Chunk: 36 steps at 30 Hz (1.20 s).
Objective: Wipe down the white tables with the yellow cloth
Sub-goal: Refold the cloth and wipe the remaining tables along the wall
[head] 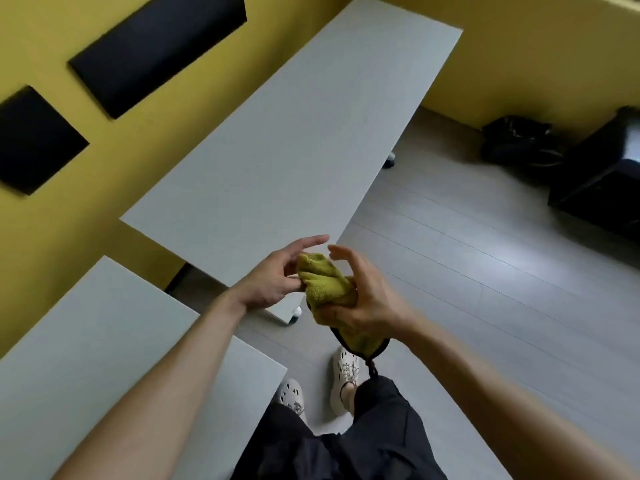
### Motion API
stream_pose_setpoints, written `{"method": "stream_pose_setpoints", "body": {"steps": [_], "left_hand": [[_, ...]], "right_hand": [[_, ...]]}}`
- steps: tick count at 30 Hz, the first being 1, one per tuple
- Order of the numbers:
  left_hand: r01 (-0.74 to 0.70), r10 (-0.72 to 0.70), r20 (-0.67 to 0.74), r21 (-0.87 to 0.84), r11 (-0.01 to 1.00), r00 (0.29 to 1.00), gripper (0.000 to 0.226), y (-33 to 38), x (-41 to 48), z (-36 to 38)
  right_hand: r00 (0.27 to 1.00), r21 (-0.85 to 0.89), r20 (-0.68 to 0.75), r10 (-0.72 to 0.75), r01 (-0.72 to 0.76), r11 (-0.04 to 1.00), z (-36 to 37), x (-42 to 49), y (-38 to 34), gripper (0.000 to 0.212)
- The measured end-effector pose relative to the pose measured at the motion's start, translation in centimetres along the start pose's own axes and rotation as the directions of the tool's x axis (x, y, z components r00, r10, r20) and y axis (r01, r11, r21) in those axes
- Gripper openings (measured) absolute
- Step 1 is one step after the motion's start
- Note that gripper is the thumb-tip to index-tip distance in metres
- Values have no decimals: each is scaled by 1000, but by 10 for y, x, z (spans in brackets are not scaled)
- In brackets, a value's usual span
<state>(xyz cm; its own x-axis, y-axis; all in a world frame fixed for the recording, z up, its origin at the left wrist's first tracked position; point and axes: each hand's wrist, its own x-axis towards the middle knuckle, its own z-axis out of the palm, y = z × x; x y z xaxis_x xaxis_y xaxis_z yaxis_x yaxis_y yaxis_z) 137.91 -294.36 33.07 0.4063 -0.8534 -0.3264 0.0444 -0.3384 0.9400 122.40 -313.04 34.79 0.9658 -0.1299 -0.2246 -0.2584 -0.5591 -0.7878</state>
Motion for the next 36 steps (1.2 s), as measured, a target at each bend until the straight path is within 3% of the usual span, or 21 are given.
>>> {"method": "stream_pose_setpoints", "body": {"steps": [4, 7, 12, 16, 19, 21, 24, 26, 27, 29, 31, 34, 36], "left_hand": [[9, -7, -229, 9, 1000, 973, 38, 29, -4, -14], [27, -16, -343, 29, 999, 939, 20, 47, -6, -23], [7, 124, -472, 266, 964, 873, 19, 86, 3, -21], [136, 197, -581, 478, 868, 790, 16, 107, -1, -32], [215, 207, -630, 526, 823, 748, 21, 114, -16, -49], [256, 152, -647, 492, 832, 747, 34, 115, -31, -64], [392, -100, -627, 347, 852, 772, 38, 93, -55, -82], [561, -234, -635, 379, 736, 736, 26, 66, -65, -90], [622, -258, -666, 391, 678, 700, 33, 51, -68, -94], [701, -276, -744, 341, 626, 608, 52, 30, -69, -103], [698, -286, -773, 266, 665, 566, 57, 26, -62, -105], [559, -276, -742, 156, 815, 611, 56, 31, -43, -97], [383, -235, -707, 55, 922, 667, 61, 36, -33, -88]], "right_hand": [[994, -163, 61, -95, 104, 981, -28, 32, -15, 86], [987, -184, 147, -61, 88, 979, -47, 58, -24, 85], [977, -185, 180, -113, 146, 972, -87, 78, -29, 73], [958, -277, 195, -212, 261, 925, -111, 99, -30, 18], [944, -305, 124, -306, 330, 893, -121, 122, -25, 17], [935, -403, 179, -305, 352, 845, -125, 138, -23, 20], [919, -507, 268, -290, 391, 768, -132, 160, -27, 24], [912, -467, 246, -328, 408, 784, -127, 171, -42, 20], [913, -443, 233, -334, 405, 799, -122, 176, -51, 18], [939, -438, 222, -261, 335, 834, -113, 187, -69, 17], [962, -423, 262, -79, 188, 886, -105, 197, -82, 14], [922, -188, 346, 175, -115, 975, -85, 201, -103, 19], [875, 62, 407, 262, -313, 948, -66, 201, -118, 20]]}}
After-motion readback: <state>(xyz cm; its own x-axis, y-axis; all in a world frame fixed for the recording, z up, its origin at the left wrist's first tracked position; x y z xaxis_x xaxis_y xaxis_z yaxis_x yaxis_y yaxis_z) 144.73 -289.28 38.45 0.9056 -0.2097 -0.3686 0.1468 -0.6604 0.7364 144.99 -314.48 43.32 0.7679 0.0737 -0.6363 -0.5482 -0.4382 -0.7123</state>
